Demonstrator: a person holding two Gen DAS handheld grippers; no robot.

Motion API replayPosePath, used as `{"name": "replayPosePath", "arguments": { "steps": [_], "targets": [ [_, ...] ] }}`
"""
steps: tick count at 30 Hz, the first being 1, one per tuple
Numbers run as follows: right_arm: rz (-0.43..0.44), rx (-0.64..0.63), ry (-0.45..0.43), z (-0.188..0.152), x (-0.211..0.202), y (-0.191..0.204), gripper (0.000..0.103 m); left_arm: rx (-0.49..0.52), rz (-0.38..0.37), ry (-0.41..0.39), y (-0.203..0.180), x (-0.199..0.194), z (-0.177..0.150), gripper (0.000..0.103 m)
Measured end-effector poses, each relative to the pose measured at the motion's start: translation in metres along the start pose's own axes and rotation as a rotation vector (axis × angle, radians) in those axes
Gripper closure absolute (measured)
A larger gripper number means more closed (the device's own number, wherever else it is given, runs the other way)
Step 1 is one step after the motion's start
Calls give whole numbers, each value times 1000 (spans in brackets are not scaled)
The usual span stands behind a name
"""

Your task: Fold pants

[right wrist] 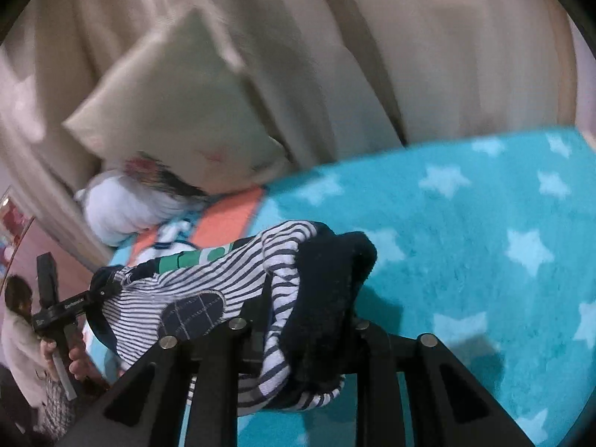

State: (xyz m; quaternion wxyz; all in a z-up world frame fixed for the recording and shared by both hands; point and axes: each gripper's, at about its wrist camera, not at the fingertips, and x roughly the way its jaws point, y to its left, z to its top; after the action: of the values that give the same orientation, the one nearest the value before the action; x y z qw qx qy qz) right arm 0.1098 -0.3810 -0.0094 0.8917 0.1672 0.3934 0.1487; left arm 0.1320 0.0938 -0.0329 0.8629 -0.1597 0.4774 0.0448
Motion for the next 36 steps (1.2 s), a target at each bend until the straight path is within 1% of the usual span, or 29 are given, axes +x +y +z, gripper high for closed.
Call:
{"name": "replayPosePath", "arguments": {
  "steps": [1, 2, 3, 4, 5, 7, 8, 9, 10, 11, 13, 14, 15, 16, 17, 18, 19, 21, 22, 23, 24, 26, 27, 29, 30, 31, 32, 34, 36],
  "targets": [
    [-58, 5, 17, -2, 11, -7, 69, -18, 5, 16, 5, 6, 0, 42],
    [-127, 10, 35, -4, 20, -13, 68, -49, -24, 31, 11, 7, -2, 42],
    [-163, 18, 49, -7, 24, -18, 66, -81, -65, 32, 17, 2, -4, 42],
    [-143, 31, 39, -8, 19, -21, 61, -100, -84, 20, 22, -6, -7, 42],
    [-138, 40, 20, -9, 12, -22, 61, -103, -73, -11, 25, -21, -9, 42],
    [-187, 29, -63, -7, -13, -16, 61, -82, -20, -97, 23, -49, -12, 41],
    [-204, 17, -105, -6, -24, -11, 61, -65, -8, -137, 19, -60, -12, 39],
    [-197, 2, -153, -5, -37, -4, 61, -50, -11, -162, 15, -67, -12, 35],
    [-167, -3, -173, -5, -43, 2, 60, -31, -25, -177, 8, -71, -12, 32],
    [-109, -2, -177, -4, -44, 8, 59, -3, -54, -176, -2, -71, -13, 29],
    [27, 2, -123, -7, -30, 19, 52, 41, -91, -150, -18, -57, -16, 29],
    [74, 3, -85, -9, -18, 25, 52, 62, -90, -123, -27, -46, -18, 29],
    [95, 6, -44, -13, -3, 29, 52, 76, -79, -93, -33, -30, -20, 29],
    [90, 10, -19, -17, 8, 29, 52, 79, -68, -85, -34, -23, -21, 29],
    [74, 21, 5, -21, 19, 25, 52, 82, -26, -81, -32, -11, -23, 29],
    [59, 45, 16, -25, 27, 18, 52, 83, -6, -82, -29, -6, -24, 29],
    [51, 70, 16, -27, 30, 9, 55, 86, -5, -82, -27, -2, -24, 29],
    [89, 131, -8, -29, 26, -7, 63, 119, 3, -87, -28, -1, -26, 29],
    [101, 158, -21, -30, 22, -13, 63, 131, 10, -85, -29, -1, -26, 29],
    [90, 174, -40, -32, 17, -15, 63, 139, 19, -84, -31, -3, -27, 29],
    [46, 178, -66, -32, 9, -17, 62, 138, 23, -84, -30, -5, -28, 29],
    [3, 181, -99, -33, -2, -19, 61, 129, 33, -85, -28, -11, -30, 29],
    [-18, 186, -117, -35, -9, -20, 58, 124, 40, -87, -29, -16, -33, 29],
    [-19, 191, -133, -38, -21, -19, 57, 113, 61, -99, -30, -26, -42, 28],
    [-34, 191, -143, -40, -26, -19, 54, 108, 81, -106, -31, -30, -45, 25],
    [-57, 189, -152, -42, -30, -18, 48, 100, 99, -114, -31, -35, -50, 24],
    [-74, 184, -164, -43, -35, -19, 46, 88, 105, -121, -30, -40, -54, 24],
    [-71, 176, -179, -47, -43, -18, 44, 57, 73, -121, -24, -49, -61, 24],
    [-44, 172, -180, -51, -46, -15, 44, 20, 49, -117, -17, -56, -66, 24]
  ]
}}
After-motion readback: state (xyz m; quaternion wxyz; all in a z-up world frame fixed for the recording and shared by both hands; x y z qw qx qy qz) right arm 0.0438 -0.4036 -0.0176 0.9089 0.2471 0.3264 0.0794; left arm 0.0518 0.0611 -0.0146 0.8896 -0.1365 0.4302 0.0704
